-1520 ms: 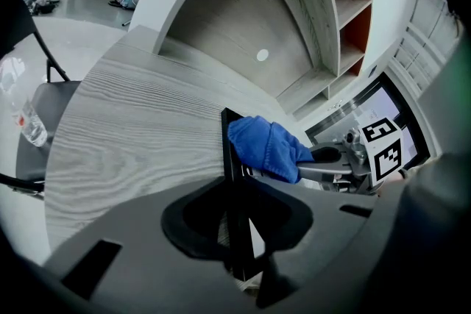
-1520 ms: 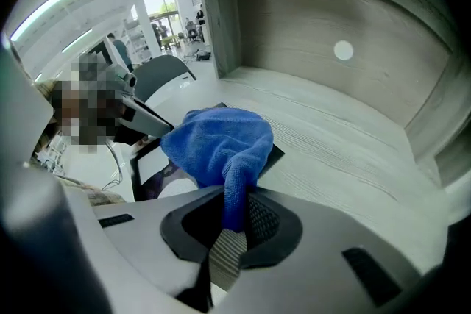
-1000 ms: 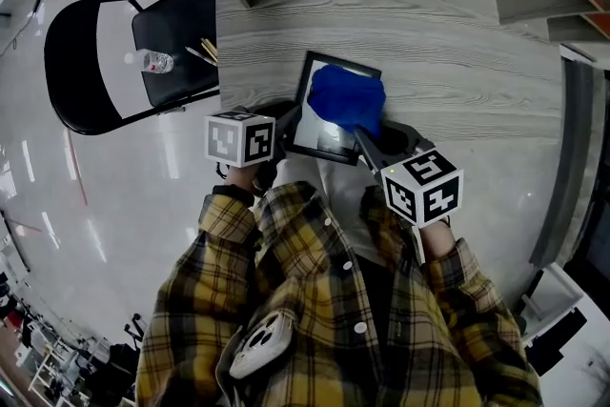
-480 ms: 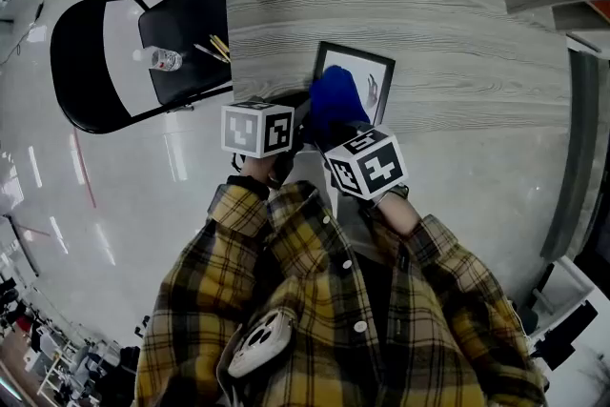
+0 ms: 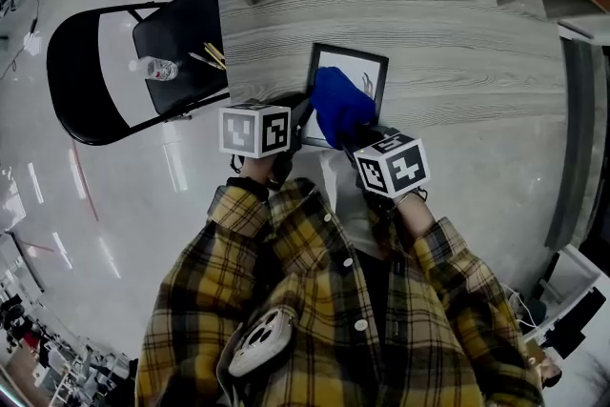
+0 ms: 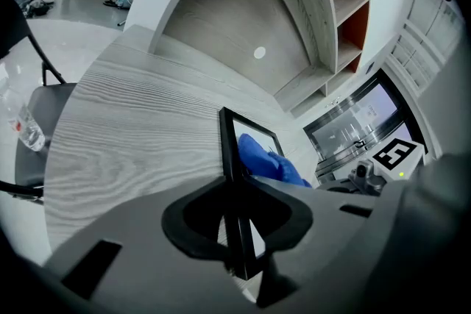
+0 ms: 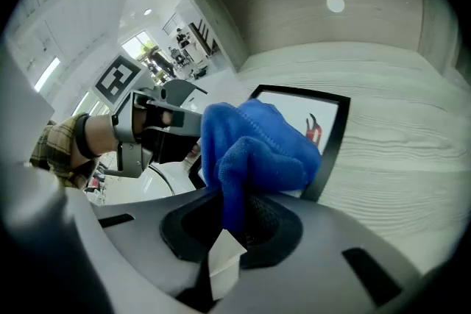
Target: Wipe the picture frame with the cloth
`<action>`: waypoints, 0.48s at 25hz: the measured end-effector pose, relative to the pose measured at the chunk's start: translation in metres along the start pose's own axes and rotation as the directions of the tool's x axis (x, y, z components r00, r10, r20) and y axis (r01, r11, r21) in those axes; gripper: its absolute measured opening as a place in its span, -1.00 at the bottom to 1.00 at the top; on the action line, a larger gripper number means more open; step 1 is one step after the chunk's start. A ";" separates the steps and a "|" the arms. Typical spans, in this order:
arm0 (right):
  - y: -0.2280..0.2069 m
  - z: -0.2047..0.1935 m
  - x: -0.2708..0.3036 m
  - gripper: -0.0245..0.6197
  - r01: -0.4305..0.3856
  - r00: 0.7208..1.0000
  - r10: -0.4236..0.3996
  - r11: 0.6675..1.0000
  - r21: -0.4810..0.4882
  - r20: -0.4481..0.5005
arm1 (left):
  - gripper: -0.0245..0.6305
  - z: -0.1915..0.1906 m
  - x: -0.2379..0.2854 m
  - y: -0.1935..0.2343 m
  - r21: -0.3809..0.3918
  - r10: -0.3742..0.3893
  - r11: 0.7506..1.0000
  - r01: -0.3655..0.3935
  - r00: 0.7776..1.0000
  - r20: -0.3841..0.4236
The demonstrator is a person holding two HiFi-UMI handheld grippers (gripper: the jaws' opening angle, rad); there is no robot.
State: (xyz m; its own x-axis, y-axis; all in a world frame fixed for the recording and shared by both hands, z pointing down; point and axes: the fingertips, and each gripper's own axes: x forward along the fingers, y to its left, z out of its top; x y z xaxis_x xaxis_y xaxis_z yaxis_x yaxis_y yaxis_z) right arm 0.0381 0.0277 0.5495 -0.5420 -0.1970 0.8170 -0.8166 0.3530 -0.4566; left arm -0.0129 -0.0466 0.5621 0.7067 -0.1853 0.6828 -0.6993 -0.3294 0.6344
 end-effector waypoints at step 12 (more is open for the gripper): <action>-0.056 -0.036 -0.044 -0.80 0.117 0.992 -0.123 0.984 0.135 0.030 | -0.70 0.005 -0.001 -0.001 0.014 -0.006 1.000 0.006 1.000 0.002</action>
State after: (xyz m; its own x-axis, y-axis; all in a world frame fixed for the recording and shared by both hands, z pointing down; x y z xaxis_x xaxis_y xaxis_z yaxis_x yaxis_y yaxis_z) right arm 0.1144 0.0496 0.5515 -0.4435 -0.2664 0.8558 -0.8939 0.2005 -0.4009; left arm -0.0122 -0.0511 0.5591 0.7114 -0.1854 0.6778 -0.6932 -0.3436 0.6336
